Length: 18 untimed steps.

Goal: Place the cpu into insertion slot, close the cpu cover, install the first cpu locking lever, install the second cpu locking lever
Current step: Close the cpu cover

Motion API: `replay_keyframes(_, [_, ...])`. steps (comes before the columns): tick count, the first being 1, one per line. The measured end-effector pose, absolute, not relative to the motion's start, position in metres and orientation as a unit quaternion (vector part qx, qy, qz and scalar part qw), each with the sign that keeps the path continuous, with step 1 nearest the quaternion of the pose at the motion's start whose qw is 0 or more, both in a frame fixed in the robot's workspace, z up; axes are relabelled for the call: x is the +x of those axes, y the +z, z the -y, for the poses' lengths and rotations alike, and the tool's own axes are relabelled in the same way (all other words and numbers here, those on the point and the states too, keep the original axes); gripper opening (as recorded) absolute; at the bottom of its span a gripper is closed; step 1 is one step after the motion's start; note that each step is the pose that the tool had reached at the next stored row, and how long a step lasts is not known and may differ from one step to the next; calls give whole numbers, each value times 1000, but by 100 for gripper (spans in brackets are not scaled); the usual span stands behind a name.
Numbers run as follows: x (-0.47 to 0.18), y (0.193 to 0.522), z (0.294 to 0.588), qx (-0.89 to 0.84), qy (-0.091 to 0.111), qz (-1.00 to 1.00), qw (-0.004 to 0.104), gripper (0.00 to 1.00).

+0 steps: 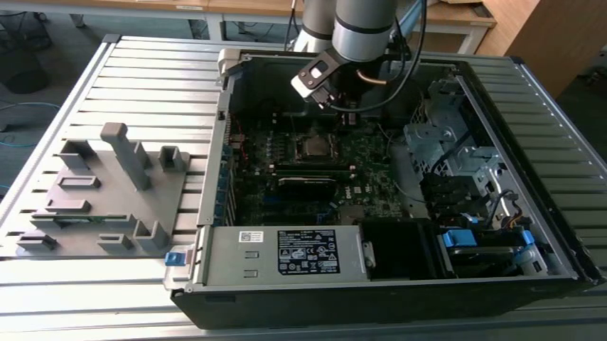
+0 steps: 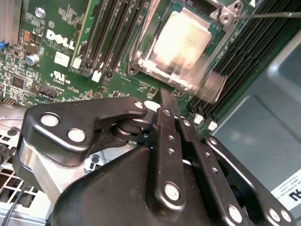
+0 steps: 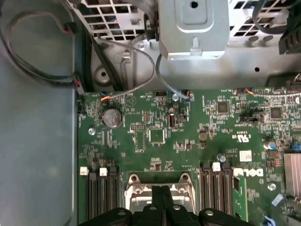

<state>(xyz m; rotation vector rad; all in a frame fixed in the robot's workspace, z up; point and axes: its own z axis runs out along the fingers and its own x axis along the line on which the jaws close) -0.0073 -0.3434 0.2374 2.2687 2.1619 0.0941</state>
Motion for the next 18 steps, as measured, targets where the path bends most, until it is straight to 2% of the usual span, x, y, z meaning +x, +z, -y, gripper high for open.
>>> replay_keyframes(8, [-8,237,343,724,30,-690,3,10])
replay_keyframes(13, [-8,237,343,724,15,-689,-11,10])
replay_keyframes(18, [-8,237,343,724,15,-689,-12,10])
